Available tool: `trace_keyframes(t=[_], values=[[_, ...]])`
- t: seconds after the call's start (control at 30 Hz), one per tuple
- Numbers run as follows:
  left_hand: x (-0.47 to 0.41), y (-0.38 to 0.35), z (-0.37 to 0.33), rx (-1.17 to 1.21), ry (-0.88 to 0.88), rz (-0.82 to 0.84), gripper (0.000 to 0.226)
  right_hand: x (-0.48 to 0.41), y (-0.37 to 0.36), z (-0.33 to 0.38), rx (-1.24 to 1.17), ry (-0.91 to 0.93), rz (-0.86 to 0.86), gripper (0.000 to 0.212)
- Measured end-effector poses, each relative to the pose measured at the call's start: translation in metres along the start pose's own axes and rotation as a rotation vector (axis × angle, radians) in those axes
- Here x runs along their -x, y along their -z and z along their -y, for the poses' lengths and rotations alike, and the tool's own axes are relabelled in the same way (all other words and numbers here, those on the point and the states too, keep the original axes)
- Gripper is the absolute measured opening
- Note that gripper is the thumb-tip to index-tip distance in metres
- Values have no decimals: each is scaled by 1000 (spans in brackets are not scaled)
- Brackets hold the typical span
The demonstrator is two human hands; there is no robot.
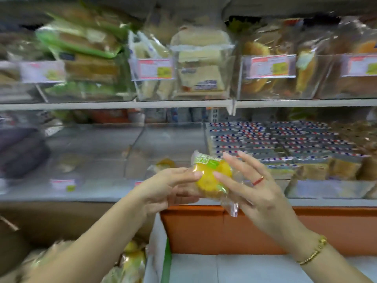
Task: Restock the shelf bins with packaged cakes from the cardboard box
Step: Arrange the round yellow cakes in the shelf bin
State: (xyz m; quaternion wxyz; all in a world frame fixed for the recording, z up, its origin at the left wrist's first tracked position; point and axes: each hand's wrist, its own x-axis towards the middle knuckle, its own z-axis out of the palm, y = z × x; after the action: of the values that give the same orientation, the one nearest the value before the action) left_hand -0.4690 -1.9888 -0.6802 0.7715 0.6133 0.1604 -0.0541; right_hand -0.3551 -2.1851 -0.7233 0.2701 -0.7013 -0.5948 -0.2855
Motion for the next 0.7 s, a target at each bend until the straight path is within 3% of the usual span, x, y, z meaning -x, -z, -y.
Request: trace_keyframes(t=[0.1,0.17,0.23,0.3,0.4,0.5,0.7], values=[[13,31,5,-4,-65,-78,37,-23,-12,18,-103,-33,83,72],[18,58,8,-113,-128,-165,56,-42,-19,27,-229,-166,134,83],[24,83,10,-197,-182,-250,62,-62,-29,32,-407,-377,164,76],[30,106,11,-260,-214,-292,59,-84,-41,32,-410,-476,240,59],[34,134,10,-387,-224,-262,62,-130,-52,34,-229,-388,485,70],[33,156,5,-417,-210,-245,60,-174,-72,39,-412,-335,758,87],[10,182,-23,-602,-250,-369,54,-225,-121,23,-255,-150,889,61]])
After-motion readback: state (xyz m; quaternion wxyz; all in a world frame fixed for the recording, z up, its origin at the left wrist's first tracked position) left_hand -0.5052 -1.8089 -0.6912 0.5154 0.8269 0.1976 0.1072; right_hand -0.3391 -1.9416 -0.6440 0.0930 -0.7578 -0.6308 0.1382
